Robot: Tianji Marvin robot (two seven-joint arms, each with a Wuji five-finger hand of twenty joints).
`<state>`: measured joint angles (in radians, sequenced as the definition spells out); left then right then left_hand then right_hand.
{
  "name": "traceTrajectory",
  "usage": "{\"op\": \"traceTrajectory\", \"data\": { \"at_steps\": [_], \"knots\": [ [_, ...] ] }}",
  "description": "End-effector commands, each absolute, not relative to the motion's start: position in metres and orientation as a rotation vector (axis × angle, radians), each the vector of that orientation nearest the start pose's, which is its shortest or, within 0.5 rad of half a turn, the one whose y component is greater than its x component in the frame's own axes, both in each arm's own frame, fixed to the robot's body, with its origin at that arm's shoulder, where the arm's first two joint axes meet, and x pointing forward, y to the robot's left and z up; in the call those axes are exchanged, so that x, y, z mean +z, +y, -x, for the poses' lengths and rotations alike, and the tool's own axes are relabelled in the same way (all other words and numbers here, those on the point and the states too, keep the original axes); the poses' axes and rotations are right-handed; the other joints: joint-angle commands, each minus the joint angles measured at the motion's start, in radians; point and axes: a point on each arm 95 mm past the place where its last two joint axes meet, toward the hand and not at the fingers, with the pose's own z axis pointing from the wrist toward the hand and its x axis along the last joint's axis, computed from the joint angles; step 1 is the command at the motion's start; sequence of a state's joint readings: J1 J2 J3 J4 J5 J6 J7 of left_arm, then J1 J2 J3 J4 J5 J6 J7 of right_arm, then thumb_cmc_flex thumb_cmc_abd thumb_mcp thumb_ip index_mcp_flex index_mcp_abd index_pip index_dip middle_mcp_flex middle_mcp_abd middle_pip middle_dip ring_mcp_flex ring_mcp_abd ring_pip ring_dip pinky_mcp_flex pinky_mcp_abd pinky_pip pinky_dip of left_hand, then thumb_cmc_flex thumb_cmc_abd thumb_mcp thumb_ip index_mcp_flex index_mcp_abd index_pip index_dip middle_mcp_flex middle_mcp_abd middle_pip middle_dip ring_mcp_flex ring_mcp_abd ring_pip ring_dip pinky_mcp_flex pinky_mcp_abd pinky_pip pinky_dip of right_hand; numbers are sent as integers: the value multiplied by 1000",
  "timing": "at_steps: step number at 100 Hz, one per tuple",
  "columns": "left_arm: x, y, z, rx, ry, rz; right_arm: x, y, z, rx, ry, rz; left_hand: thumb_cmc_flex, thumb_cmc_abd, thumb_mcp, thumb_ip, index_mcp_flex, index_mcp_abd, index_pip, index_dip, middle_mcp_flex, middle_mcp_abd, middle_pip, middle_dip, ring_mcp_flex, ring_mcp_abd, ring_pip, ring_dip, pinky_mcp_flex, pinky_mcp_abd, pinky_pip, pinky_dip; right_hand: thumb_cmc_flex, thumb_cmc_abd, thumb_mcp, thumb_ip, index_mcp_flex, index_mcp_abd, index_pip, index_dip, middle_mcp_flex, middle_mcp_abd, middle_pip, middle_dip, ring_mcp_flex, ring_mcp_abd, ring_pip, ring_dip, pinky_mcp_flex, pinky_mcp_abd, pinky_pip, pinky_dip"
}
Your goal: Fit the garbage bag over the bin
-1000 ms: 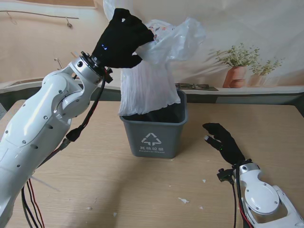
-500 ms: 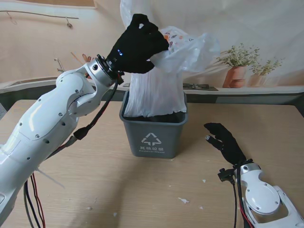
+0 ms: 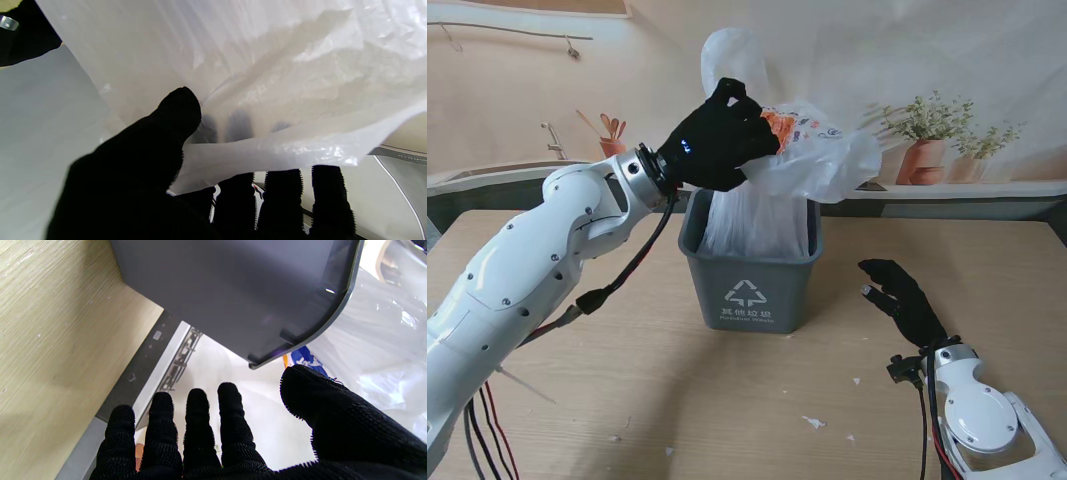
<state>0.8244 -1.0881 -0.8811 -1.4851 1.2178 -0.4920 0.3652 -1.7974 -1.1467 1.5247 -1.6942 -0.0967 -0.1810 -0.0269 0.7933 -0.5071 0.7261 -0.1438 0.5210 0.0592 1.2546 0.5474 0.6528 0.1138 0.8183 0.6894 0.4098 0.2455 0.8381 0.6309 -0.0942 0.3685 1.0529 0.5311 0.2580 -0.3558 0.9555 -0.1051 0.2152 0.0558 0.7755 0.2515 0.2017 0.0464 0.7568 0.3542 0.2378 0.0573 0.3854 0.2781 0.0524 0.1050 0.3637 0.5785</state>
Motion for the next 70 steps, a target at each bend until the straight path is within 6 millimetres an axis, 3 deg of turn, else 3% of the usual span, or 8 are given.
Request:
{"op": "traceTrajectory", "data": {
  "at_steps": [1, 49, 70],
  "knots": [
    [-79, -112, -481, -1865, 1494, -138, -317, -77, -359, -2397, -762, 2241, 49, 0, 31, -2, -16, 16, 40, -5, -20, 35, 13, -4, -39, 19, 10, -14, -18, 15, 4, -7, -23, 13, -13, -7, 3, -4, -4, -10, -24, -10, 6, -3, -20, -39, -3, -6, -3, -15, -25, 15],
    [-83, -104, -459, -1706, 1693, -133, -316, -75, -360, -2392, -772, 2233, -118, -58, 198, 79, 77, -106, -34, 102, 114, -53, -101, 43, 98, -44, -85, -42, 0, 16, -44, -36, -24, 14, -14, -7, 3, -4, -4, -11, -24, -10, 6, -3, -20, -38, -3, -6, -2, -15, -25, 15],
    [-90, -111, -455, -1668, 1767, -105, -317, -74, -361, -2386, -766, 2241, -222, -102, 358, 168, 115, -152, -11, 187, 120, -93, -132, 74, 112, -67, -125, -42, 14, 12, -63, -42, -23, 13, -13, -7, 1, -5, -5, -11, -26, -11, 5, -3, -22, -40, -4, -6, -4, -16, -25, 15]
  ]
}}
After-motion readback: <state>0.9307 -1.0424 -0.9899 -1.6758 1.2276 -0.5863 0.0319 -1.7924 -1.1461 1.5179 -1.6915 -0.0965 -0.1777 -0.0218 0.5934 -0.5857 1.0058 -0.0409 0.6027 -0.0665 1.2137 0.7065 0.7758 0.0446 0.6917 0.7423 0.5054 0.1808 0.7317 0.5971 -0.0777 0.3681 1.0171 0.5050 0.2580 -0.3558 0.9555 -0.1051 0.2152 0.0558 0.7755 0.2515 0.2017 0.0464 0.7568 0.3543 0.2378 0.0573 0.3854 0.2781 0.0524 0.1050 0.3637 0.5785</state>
